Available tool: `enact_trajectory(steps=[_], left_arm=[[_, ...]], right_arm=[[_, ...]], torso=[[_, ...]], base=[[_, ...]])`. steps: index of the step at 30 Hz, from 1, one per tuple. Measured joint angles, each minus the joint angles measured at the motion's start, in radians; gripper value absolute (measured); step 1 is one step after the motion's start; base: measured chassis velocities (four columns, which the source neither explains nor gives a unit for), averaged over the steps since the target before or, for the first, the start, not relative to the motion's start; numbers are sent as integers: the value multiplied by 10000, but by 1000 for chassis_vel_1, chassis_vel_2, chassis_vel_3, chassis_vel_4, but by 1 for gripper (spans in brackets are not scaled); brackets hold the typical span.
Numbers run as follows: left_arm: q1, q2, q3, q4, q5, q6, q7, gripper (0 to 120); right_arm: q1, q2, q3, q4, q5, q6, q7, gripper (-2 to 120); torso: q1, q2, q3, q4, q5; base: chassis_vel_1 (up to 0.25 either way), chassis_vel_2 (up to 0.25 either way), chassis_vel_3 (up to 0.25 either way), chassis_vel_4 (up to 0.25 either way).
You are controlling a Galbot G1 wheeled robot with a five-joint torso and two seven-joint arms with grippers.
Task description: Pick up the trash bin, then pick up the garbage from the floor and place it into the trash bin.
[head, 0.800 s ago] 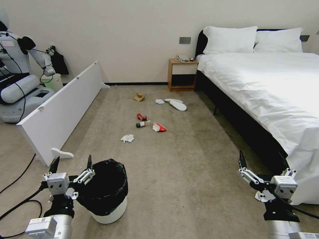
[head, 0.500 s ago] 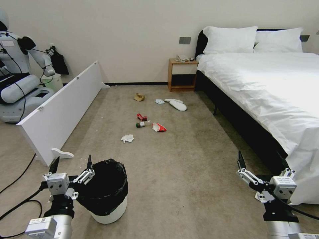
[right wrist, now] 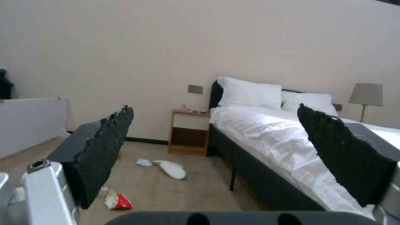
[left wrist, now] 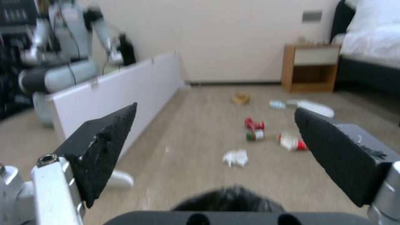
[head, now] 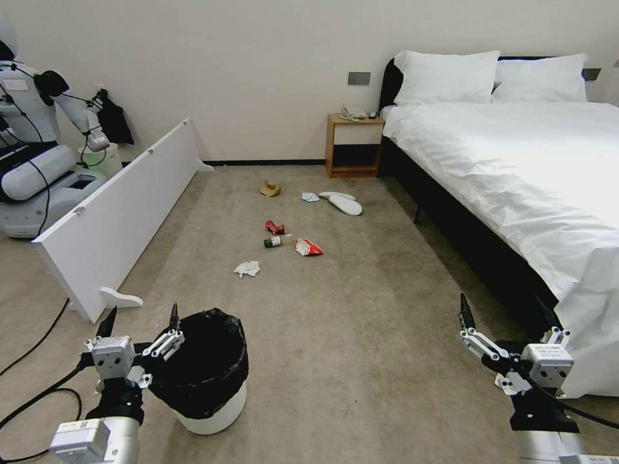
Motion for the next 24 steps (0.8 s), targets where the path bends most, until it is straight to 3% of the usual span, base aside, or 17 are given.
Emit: enact_trajectory(steps=[1, 2, 4, 5, 7, 10, 11, 16, 24], left_arm=[[-23, 139, -74, -121, -306, 708, -122, 100], [-23, 139, -74, -121, -306, 708, -122, 100], [-175, 466, -186, -233, -1360, 2415, -502, 100], [-175, 466, -186, -233, -1360, 2415, -502, 100], [-335, 672, -244, -196, -2088, 3442, -737, 100], [-405, 778, -256, -125, -2446, 3888, -845, 100], [-487, 891, -259, -11, -2858, 4378, -980, 100], [-613, 1074, -265, 288, -3217, 4964, -1202, 100], [-683, 1182, -387, 427, -3475, 5375, -1649, 100]], right_arm=[[-21, -12, 1, 1, 0, 3, 0, 100], [-21, -12, 1, 1, 0, 3, 0, 100], [-27, -24, 4, 2, 0, 4, 0, 100], [-27, -24, 4, 2, 0, 4, 0, 100], [-37, -29, 3, 5, 0, 4, 0, 100], [-46, -29, 1, 6, 0, 4, 1, 100], [-56, -27, -1, 6, -1, 4, 2, 100], [-85, -25, 1, 3, -5, 5, 7, 100], [-108, -9, 1, -56, -22, 19, 8, 100]], torso=[[0, 1, 0, 1, 0], [0, 1, 0, 1, 0], [0, 0, 0, 1, 0], [0, 0, 0, 1, 0], [0, 1, 0, 1, 0], [0, 0, 0, 0, -1], [1, 0, 0, 0, 0], [0, 0, 0, 0, 0], [1, 0, 0, 0, 0]], base=[[0, 0, 0, 0], [0, 0, 0, 0], [0, 0, 0, 0], [0, 0, 0, 0], [0, 0, 0, 0], [0, 0, 0, 0], [0, 0, 0, 0], [0, 0, 0, 0], [0, 0, 0, 0]])
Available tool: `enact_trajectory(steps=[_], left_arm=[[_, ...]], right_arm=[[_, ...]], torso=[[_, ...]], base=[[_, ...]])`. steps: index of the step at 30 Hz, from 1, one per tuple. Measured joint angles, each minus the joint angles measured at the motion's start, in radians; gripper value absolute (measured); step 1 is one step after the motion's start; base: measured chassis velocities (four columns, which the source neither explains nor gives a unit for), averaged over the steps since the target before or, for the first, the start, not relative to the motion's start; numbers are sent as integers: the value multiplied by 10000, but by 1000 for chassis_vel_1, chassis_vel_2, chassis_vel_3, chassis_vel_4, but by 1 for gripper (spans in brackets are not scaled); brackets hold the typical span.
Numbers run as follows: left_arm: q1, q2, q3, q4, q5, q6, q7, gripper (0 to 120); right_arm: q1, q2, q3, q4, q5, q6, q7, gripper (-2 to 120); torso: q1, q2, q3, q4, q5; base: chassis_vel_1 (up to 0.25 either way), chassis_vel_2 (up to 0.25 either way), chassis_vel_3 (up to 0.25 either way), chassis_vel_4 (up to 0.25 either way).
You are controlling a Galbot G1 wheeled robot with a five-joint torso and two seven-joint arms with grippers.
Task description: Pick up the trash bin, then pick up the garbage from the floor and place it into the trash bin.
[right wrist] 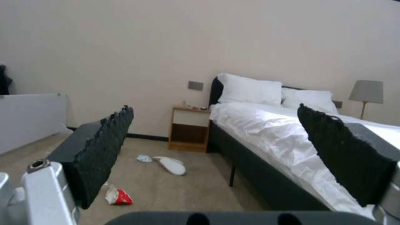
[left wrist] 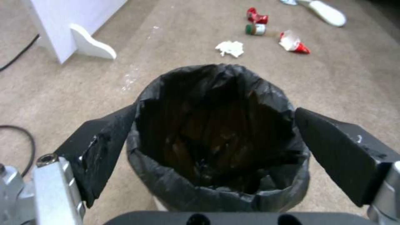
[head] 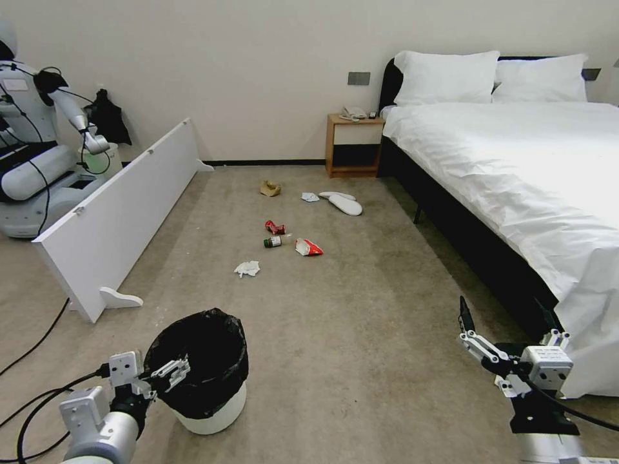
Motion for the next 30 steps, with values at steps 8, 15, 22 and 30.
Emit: enact_trajectory(steps=[8, 15, 22, 30], left_arm=[[-91, 239, -262, 92, -601, 284, -822, 100], [-174, 412, -343, 380, -817, 284, -1084, 100], [-369, 545, -316, 917, -1025, 267, -1261, 100], [-698, 739, -266, 1887, -1258, 243, -1316, 100]], right_arm=[[19, 118, -176, -87, -126, 1, -16, 100], [23, 193, -240, -123, -199, 3, -35, 100], [39, 208, -230, -155, -221, 6, -43, 100], [180, 217, -205, -320, -218, -7, -45, 100]], torso=[[0, 0, 0, 1, 0], [0, 0, 0, 1, 0], [0, 0, 0, 0, 0], [0, 0, 0, 1, 0]], base=[[0, 0, 0, 0], [0, 0, 0, 0], [0, 0, 0, 0], [0, 0, 0, 0]])
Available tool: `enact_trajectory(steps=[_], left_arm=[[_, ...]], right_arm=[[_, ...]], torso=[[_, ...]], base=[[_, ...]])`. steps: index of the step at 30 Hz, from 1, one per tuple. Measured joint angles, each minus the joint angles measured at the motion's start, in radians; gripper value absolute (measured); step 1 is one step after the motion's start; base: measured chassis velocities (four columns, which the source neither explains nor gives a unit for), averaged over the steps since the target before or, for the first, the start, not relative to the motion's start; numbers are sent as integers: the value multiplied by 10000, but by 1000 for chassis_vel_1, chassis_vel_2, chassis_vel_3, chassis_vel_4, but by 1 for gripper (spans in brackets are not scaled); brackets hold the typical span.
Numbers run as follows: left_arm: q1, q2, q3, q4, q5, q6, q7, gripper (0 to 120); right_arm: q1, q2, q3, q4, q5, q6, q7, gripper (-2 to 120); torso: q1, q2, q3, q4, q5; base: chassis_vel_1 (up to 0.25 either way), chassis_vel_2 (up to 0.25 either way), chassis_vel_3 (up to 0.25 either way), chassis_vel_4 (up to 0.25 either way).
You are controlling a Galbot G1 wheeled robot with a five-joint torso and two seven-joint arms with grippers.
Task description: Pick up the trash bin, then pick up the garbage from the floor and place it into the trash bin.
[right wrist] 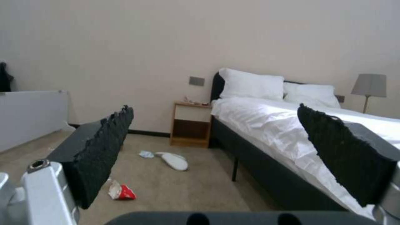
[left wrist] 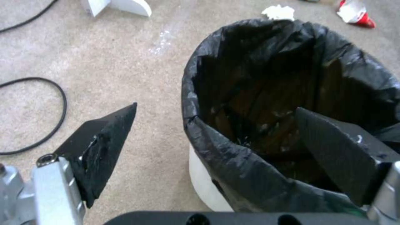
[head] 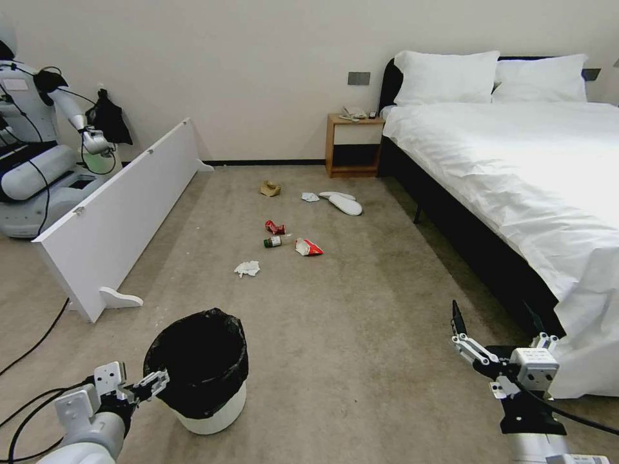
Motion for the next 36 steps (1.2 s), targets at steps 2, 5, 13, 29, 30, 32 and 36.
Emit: enact_trajectory(steps=[2, 5, 13, 29, 30, 32, 36], left_arm=[[-38, 30, 9, 106, -36, -2, -14, 100], [-163, 106, 30, 347, -122, -5, -63, 100], [-655, 548, 107, 924, -615, -13, -354, 100], [-1390, 1775, 406, 1919, -2276, -22, -1005, 100], [-1425, 1841, 450, 1999, -2432, -22, -1079, 100], [-1460, 1890, 483, 2080, -2533, -22, -1131, 100], [-1514, 2016, 555, 2331, -2727, -22, -1226, 100]], right_arm=[[18, 0, 8, -29, 1, -3, 0, 100], [53, 0, 19, -81, 3, -8, -1, 100], [148, 9, 47, -190, 8, -28, -1, 100], [251, 84, 152, -250, 10, -53, -19, 100], [259, 99, 159, -251, 10, -56, -21, 100], [270, 114, 166, -255, 11, -59, -22, 100], [303, 141, 178, -272, 10, -63, -32, 100]], torso=[[0, 0, 0, 0, -1], [0, 0, 0, 1, 0], [0, 0, 0, 0, 0], [0, 0, 0, 0, -1], [0, 0, 0, 0, -1], [0, 0, 0, 0, -1], [0, 0, 0, 0, -1]], base=[[0, 0, 0, 0], [0, 0, 0, 0], [0, 0, 0, 0], [0, 0, 0, 0], [0, 0, 0, 0], [0, 0, 0, 0], [0, 0, 0, 0]])
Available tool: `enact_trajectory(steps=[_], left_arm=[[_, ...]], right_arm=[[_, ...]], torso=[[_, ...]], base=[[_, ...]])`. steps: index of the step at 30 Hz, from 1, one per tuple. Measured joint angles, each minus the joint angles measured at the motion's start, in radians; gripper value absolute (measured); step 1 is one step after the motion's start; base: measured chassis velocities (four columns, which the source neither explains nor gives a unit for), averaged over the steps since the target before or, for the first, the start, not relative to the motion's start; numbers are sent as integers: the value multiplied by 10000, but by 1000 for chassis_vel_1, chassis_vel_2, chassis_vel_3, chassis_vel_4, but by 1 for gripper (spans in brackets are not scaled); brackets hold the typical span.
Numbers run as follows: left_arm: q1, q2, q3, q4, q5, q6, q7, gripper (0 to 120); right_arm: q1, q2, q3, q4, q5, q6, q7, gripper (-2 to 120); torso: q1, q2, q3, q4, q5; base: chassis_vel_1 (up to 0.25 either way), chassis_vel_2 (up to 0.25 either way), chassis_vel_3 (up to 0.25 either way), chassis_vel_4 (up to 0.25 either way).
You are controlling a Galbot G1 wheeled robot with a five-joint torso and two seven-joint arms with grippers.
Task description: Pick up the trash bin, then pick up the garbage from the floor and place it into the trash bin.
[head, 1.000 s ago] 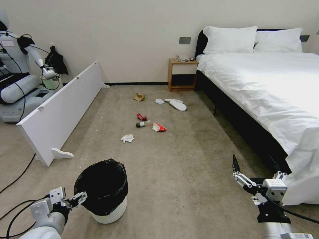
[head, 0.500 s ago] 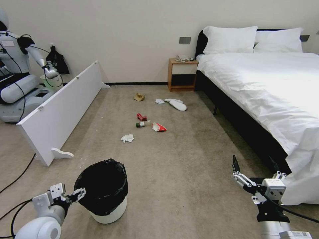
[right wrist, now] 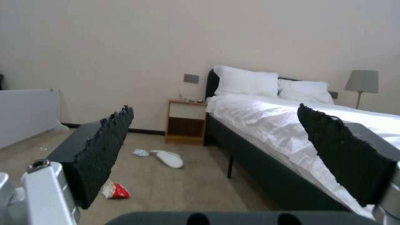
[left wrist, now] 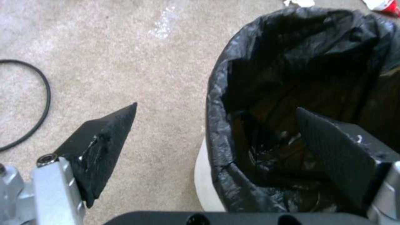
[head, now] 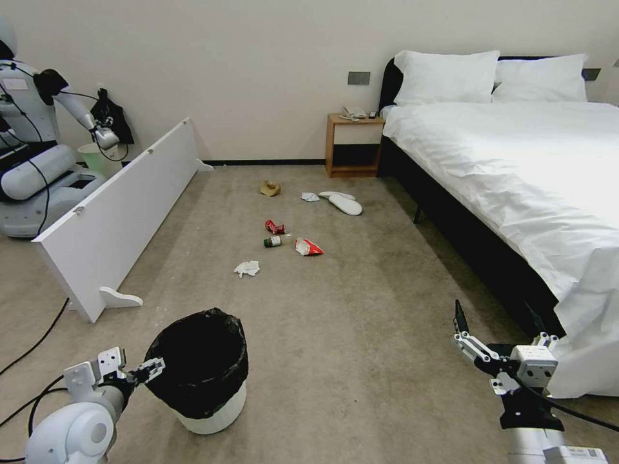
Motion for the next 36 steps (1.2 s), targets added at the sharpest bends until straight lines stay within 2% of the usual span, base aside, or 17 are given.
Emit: enact_trajectory(steps=[12, 23, 36], left_arm=[[101, 129, 96, 265, -558, -1, -218, 100], [107, 130, 162, 443, -684, 2, -277, 100], [-186, 192, 314, 780, -908, 2, -430, 97]], right_arm=[[133, -24, -112, -118, -1, -51, -26, 100], [134, -78, -113, -124, 18, -52, -26, 100], [160, -108, -134, -165, 26, -52, -25, 100]], torso=[[0, 0, -1, 0, 1], [0, 0, -1, 0, 1], [0, 0, 0, 0, 1]], base=[[0, 0, 0, 0], [0, 0, 0, 0], [0, 0, 0, 0]])
